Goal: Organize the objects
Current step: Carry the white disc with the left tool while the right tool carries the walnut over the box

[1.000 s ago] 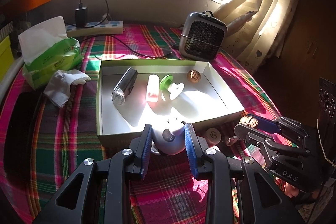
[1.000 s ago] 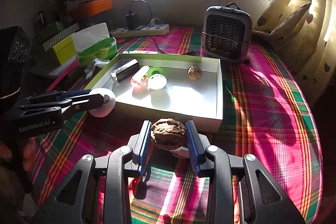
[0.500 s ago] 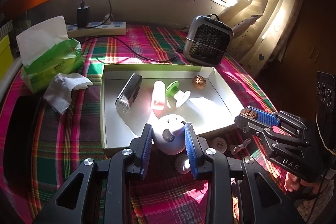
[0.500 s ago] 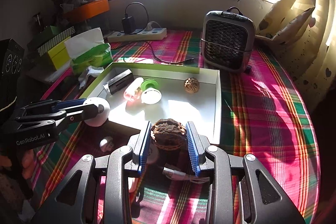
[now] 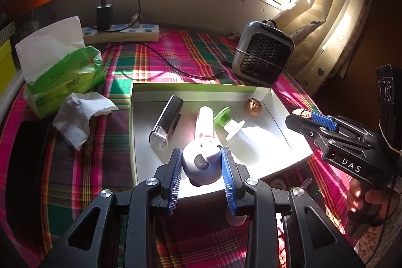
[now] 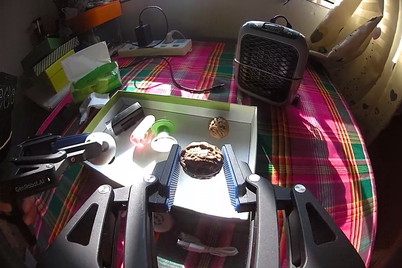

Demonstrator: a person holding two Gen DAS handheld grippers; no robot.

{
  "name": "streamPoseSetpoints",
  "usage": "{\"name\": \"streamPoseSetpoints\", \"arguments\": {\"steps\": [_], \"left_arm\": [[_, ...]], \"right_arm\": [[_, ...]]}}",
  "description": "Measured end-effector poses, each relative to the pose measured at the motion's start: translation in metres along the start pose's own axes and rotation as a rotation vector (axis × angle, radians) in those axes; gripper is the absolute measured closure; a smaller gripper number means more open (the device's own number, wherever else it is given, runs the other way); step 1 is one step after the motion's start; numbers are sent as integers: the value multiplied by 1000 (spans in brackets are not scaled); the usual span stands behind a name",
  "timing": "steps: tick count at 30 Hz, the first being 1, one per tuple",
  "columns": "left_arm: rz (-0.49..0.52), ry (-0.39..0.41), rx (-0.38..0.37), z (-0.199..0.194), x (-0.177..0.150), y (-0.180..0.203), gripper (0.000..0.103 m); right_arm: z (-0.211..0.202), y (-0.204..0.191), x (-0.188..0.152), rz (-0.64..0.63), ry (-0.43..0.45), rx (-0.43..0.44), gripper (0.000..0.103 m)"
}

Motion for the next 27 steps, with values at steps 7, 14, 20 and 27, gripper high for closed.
{"name": "streamPoseSetpoints", "arguments": {"steps": [7,14,20,27], "left_arm": [[-24,-14,11,11,4,-11,75],[-30,-33,18,24,6,-16,75],[-31,-41,17,31,10,-20,75],[-19,-48,21,37,13,-19,75]], "right_arm": [[24,7,13,26,-35,23,69],[45,3,22,13,-64,40,69],[60,-2,31,-4,-78,50,69],[74,-9,36,-27,-96,53,69]]}}
Point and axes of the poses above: each gripper's, at about its wrist camera, not at the fingertips, and z roughly the way its jaws point, y to its right, x to its top, the point moved 5 cm from there along z, roughly the way its jaws point, and after that the axes turned 6 degrees about -y, right-handed, at the moved point
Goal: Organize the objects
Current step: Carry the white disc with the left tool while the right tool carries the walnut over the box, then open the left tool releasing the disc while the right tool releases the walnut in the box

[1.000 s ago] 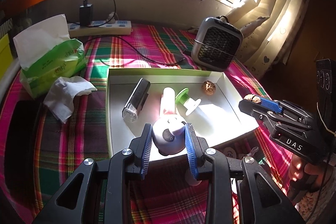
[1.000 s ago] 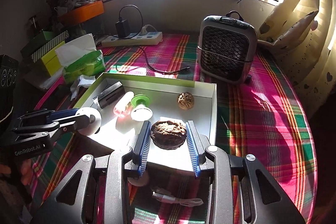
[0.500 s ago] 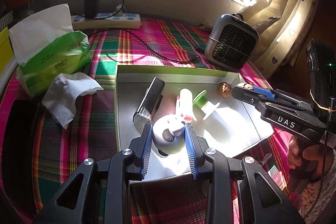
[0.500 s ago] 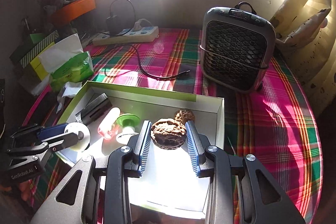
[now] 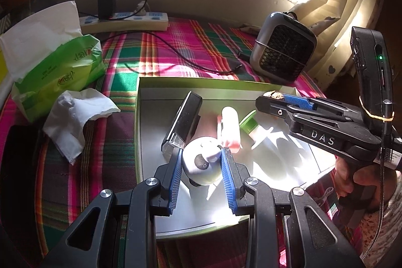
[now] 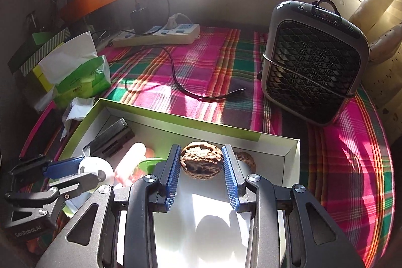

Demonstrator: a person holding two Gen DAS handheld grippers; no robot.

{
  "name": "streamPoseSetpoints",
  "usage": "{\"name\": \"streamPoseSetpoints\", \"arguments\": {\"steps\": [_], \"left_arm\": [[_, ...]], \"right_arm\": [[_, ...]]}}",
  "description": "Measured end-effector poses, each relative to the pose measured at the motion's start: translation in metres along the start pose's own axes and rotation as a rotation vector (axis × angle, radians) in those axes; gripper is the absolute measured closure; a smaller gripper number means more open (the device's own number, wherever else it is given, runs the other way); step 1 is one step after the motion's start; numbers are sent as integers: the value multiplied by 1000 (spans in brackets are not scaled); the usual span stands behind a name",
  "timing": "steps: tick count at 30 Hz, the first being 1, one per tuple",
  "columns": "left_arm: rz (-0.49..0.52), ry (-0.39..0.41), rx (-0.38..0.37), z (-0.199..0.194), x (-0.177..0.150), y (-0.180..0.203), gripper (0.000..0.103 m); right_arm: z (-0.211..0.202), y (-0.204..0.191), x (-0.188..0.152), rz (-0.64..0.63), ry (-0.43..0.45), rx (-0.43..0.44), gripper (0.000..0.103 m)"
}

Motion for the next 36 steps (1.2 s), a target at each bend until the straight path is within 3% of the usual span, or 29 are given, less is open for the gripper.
{"name": "streamPoseSetpoints", "arguments": {"steps": [36], "left_arm": [[32,-4,32,5,2,0,74]], "right_arm": [[19,0,0,-3,-68,-42,68]]}}
Point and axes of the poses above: each gripper's, at about its wrist camera, not at the fingertips, and z roughly the way its jaws point, y to its right, x to its top, the point moved 5 cm from there along z, roughly the way its jaws point, and after that the axes turned 6 degrees about -y, right-handed, at the moved point
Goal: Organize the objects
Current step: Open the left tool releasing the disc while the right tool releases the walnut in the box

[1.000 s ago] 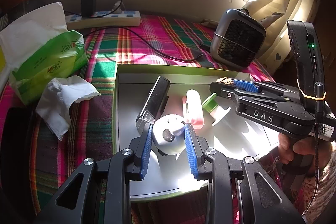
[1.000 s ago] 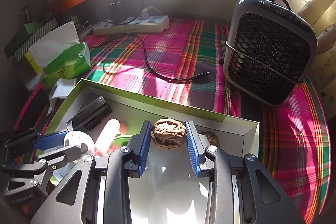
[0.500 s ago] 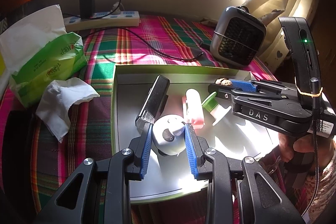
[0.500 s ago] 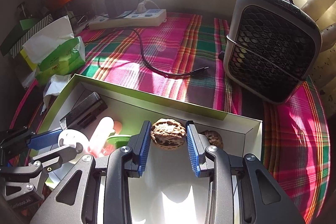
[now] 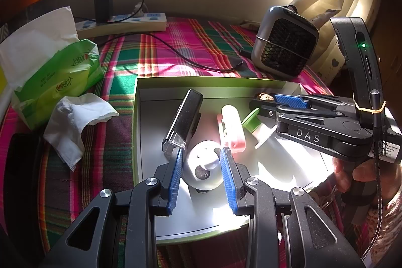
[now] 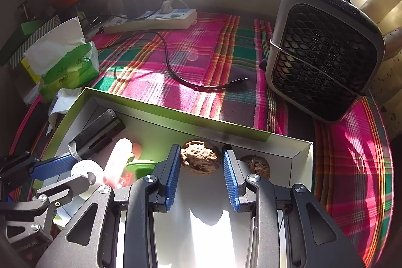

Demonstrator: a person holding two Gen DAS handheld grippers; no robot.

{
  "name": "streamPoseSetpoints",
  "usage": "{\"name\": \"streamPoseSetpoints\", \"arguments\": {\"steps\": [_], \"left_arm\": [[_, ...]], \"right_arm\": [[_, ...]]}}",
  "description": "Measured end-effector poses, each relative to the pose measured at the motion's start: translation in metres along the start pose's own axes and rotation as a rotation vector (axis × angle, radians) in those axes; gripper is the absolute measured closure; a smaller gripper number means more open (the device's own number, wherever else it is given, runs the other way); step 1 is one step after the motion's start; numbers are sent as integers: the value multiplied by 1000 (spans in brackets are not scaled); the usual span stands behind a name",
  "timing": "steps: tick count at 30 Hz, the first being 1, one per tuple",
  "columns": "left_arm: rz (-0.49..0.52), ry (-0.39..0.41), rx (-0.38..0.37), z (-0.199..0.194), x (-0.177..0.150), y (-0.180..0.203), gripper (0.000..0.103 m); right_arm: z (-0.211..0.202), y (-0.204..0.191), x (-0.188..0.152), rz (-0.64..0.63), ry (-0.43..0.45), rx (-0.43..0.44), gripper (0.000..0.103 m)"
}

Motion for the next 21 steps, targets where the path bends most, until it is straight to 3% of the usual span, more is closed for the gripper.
{"name": "streamPoseSetpoints", "arguments": {"steps": [21], "left_arm": [[2,-6,-3,-3,-3,3,69]], "right_arm": [[-11,5,-4,45,27,8,66]]}}
Point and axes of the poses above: each gripper's, at about its wrist camera, not at the fingertips, and z roughly the way its jaws point, y to its right, x to its top, the point moved 5 cm from there along z, roughly the way its jaws point, and after that the axes turned 6 degrees about -y, right-handed, at the moved point
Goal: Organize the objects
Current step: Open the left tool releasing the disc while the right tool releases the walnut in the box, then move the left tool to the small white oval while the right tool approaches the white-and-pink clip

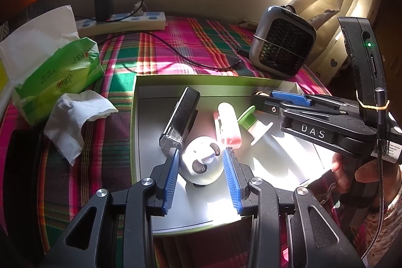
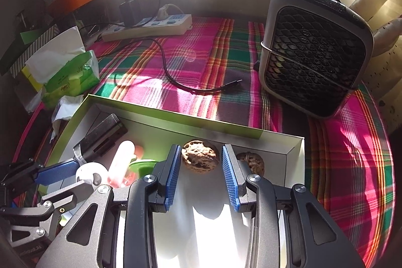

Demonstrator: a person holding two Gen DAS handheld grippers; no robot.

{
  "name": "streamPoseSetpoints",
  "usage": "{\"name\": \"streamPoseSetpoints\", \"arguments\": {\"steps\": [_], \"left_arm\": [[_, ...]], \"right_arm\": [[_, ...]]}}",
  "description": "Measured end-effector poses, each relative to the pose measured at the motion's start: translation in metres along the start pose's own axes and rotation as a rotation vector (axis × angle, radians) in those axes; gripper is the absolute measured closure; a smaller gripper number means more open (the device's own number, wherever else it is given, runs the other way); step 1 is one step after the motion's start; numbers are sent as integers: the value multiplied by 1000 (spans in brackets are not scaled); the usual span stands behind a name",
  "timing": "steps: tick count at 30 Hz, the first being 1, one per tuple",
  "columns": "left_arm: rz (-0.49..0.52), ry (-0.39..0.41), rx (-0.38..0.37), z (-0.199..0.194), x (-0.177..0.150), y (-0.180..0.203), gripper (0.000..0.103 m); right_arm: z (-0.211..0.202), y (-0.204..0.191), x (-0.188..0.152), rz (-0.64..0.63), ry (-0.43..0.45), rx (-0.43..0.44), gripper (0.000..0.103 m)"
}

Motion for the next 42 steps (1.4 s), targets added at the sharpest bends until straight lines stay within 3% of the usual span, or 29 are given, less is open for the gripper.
{"name": "streamPoseSetpoints", "arguments": {"steps": [20,42], "left_arm": [[80,57,66,-33,-14,20,68],[81,84,40,-57,-36,33,68]], "right_arm": [[-36,-3,-19,25,61,11,63],[-77,-8,-61,59,128,25,62]]}}
Point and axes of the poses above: each gripper's, at about its wrist camera, not at the fingertips, and z roughly the way its jaws point, y to its right, x to its top, the point moved 5 cm from there along z, roughly the way its jaws point, and after that the axes turned 6 degrees about -y, right-handed, at the moved point
